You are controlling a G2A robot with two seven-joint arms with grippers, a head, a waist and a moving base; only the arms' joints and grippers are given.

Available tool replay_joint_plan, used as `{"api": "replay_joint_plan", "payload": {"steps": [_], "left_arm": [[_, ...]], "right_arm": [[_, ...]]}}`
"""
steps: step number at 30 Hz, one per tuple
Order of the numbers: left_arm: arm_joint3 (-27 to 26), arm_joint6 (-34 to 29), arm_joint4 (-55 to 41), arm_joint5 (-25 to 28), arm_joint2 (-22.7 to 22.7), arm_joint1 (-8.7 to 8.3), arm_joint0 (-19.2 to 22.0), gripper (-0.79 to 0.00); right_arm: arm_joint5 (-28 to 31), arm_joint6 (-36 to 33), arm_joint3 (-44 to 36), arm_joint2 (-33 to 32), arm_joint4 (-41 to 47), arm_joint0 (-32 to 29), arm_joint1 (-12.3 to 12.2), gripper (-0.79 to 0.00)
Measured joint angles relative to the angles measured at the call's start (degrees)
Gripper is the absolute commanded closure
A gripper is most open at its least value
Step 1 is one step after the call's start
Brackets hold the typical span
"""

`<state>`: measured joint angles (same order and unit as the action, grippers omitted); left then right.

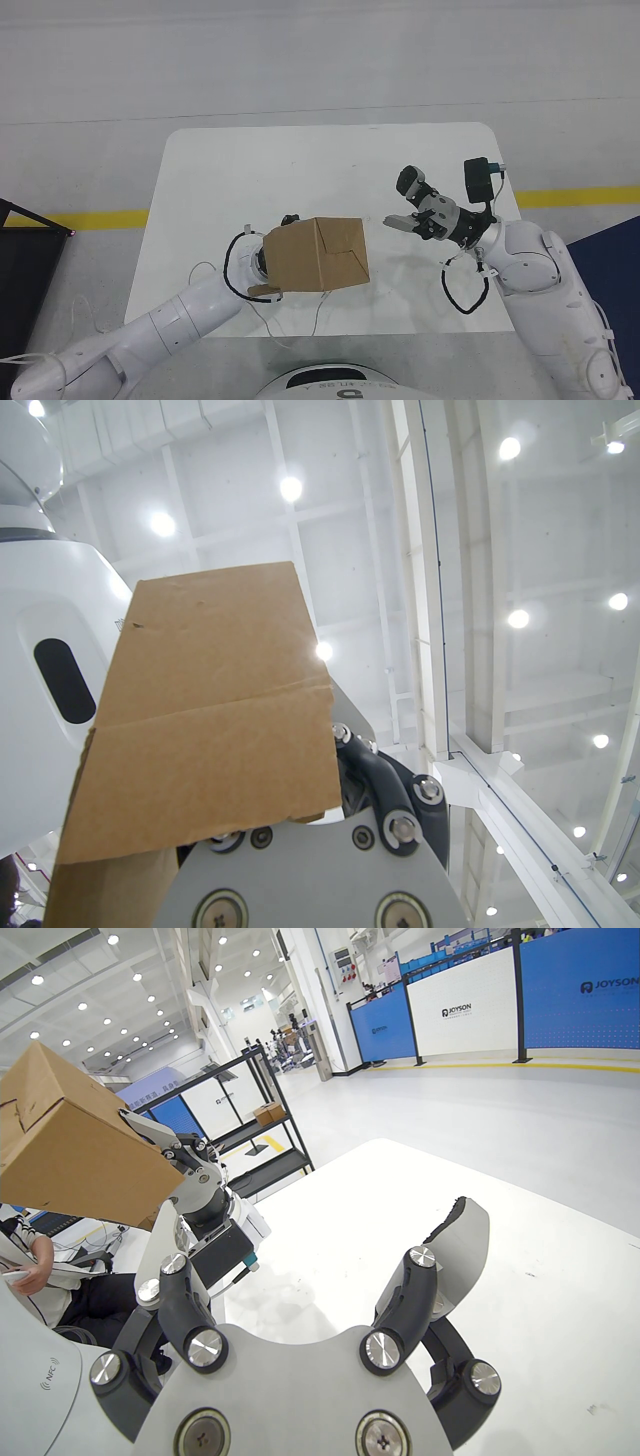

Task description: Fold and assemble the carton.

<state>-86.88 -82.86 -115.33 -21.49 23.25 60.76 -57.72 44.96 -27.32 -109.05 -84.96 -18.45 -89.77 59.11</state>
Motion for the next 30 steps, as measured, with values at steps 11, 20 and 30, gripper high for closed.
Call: {"api": "replay_joint_plan", "payload": {"steps": [11,20,30], "left_arm": [[0.0,0.0,0.0,0.0,0.0,0.0,0.0,0.0],[3.63,18.08,12.65,2.62,7.63,-2.6,0.43,0.0],[-3.77,38.27,50.0,-13.5,16.0,-8.25,7.17,0.0]], "right_arm": [[0.0,0.0,0.0,0.0,0.0,0.0,0.0,-0.785],[0.0,0.0,0.0,0.0,0.0,0.0,0.0,-0.785],[0.0,0.0,0.0,0.0,0.0,0.0,0.0,-0.785]]}}
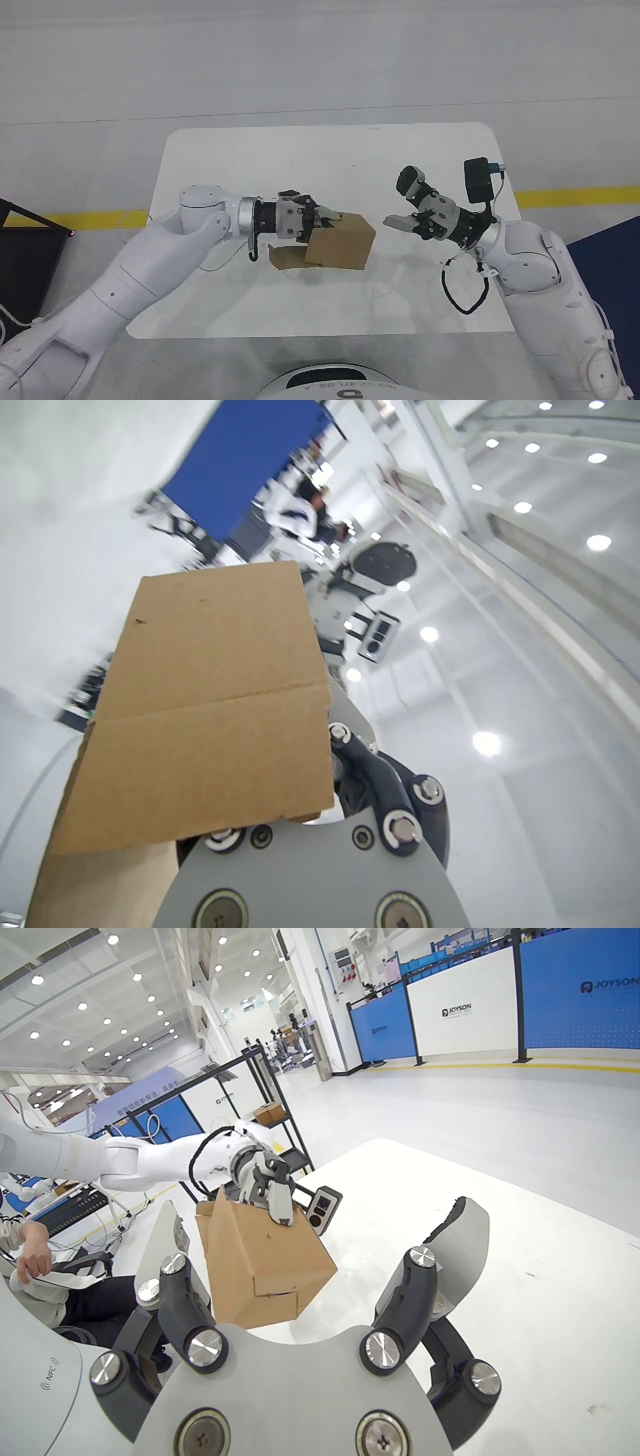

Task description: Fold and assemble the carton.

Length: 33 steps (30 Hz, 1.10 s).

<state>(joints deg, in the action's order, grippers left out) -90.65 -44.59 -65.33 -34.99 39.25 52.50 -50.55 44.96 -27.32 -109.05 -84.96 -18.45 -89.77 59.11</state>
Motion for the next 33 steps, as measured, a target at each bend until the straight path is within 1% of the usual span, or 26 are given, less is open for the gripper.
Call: {"api": "replay_joint_plan", "payload": {"steps": [2,3,6,10,12,15,18,19,20,22,25,29,33], "left_arm": [[-2.47,1.46,9.04,-3.57,-0.96,-0.45,2.15,0.0],[-3.81,1.04,14.57,-5.38,-1.92,-0.61,3.56,0.0],[-5.42,-3.43,26.22,-6.76,-5.05,-0.48,7.48,0.0],[-5.35,-9.42,38.52,-3.16,-9.96,0.69,12.65,0.0],[-5.11,-10.56,45.57,-1.1,-13.0,1.6,15.18,0.0],[-4.21,-11.98,54.15,-0.04,-17.03,3.13,18.2,0.0],[-2.98,-12.73,59.67,0.32,-19.49,4.64,20.56,0.0],[-2.45,-13.13,60.37,0.18,-19.87,5.04,21.06,-0.317],[-1.89,-13.46,60.92,-0.08,-20.13,5.41,21.56,-0.785],[-0.97,-13.37,62.05,-0.15,-20.33,6.14,22.52,-0.785],[-0.32,-12.48,62.26,1.15,-19.53,6.7,23.03,-0.785],[0.46,-11.9,63.1,2.1,-18.39,6.64,22.69,-0.785],[1.16,-12.54,62.85,3.05,-16.6,6.07,21.72,-0.785]], "right_arm": [[0.0,0.0,0.0,0.0,0.0,0.0,0.0,-0.785],[0.0,0.0,0.0,0.0,0.0,0.0,0.0,-0.785],[0.0,0.0,0.0,0.0,0.0,0.0,0.0,-0.785],[0.0,0.0,0.0,0.0,0.0,0.0,0.0,-0.785],[0.0,0.0,0.0,0.0,0.0,0.0,0.0,-0.785],[0.0,0.0,0.0,0.0,0.0,0.0,0.0,-0.785],[0.0,0.0,0.0,0.0,0.0,0.0,0.0,-0.785],[0.0,0.0,0.0,0.0,0.0,0.0,0.0,-0.785],[0.0,0.0,0.0,0.0,0.0,0.0,0.0,-0.785],[0.0,0.0,0.0,0.0,0.0,0.0,0.0,-0.785],[0.0,0.0,0.0,0.0,0.0,0.0,0.0,-0.785],[0.0,0.0,0.0,0.0,0.0,0.0,0.0,-0.785],[0.0,0.0,0.0,0.0,0.0,0.0,0.0,-0.785]]}}
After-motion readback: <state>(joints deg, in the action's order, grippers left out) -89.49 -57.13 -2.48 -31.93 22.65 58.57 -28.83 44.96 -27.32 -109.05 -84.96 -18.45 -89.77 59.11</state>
